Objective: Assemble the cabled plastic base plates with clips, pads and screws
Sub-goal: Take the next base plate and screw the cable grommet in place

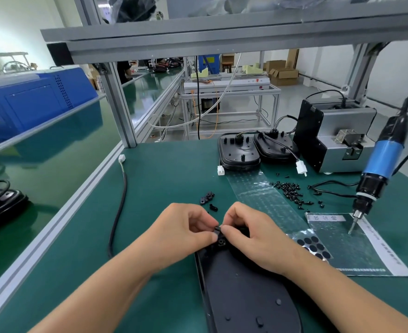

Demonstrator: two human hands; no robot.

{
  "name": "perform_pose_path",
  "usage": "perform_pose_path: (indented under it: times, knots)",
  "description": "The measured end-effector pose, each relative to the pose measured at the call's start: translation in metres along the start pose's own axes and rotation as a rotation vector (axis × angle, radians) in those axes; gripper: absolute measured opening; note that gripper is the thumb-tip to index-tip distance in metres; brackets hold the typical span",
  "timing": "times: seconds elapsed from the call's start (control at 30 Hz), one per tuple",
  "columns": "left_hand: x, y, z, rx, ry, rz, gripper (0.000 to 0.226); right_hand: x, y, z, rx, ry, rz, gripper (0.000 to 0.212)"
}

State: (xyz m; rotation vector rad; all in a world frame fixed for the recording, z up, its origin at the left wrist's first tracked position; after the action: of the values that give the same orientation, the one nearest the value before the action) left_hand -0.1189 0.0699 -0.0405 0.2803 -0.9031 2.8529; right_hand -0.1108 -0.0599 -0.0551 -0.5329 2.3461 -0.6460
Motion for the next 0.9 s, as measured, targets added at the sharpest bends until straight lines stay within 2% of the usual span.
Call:
perform_pose_path:
  times: [0.23,0.37,0.43,0.6,0.9]
  knots:
    - [-0.001,-0.007,0.002,-0.015,0.025,0.034,0.012,0.002,-0.001,0.000,0.009,-0.019,0.008,0.010]
    - [-0.004,0.002,-0.005,0.201,-0.058,-0.074,0.019,0.002,0.000,-0.004,-0.019,-0.036,0.018,0.010]
    - [-0.003,0.004,-0.007,0.243,-0.060,-0.085,0.015,0.002,0.000,-0.006,-0.026,-0.039,0.011,0.008]
    - [0.002,-0.001,-0.005,0.016,0.044,0.088,0.017,0.003,0.000,-0.008,-0.045,-0.047,0.024,0.008]
    - [0.005,0.002,-0.007,0.019,0.078,0.069,0.021,0.002,0.002,-0.005,-0.040,-0.013,0.011,0.011]
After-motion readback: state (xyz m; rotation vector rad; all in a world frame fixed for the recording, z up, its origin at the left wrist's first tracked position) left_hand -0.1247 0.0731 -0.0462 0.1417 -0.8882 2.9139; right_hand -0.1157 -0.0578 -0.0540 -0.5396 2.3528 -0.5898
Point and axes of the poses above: each hand's wrist, its own x-axis away from the middle knuckle, its own y-axis out of the palm, z = x × y, the point moved 9 cm from there along -x, towards the middle knuckle, and after that the axes turned 14 degrees about -y, right-handed, at the moved point
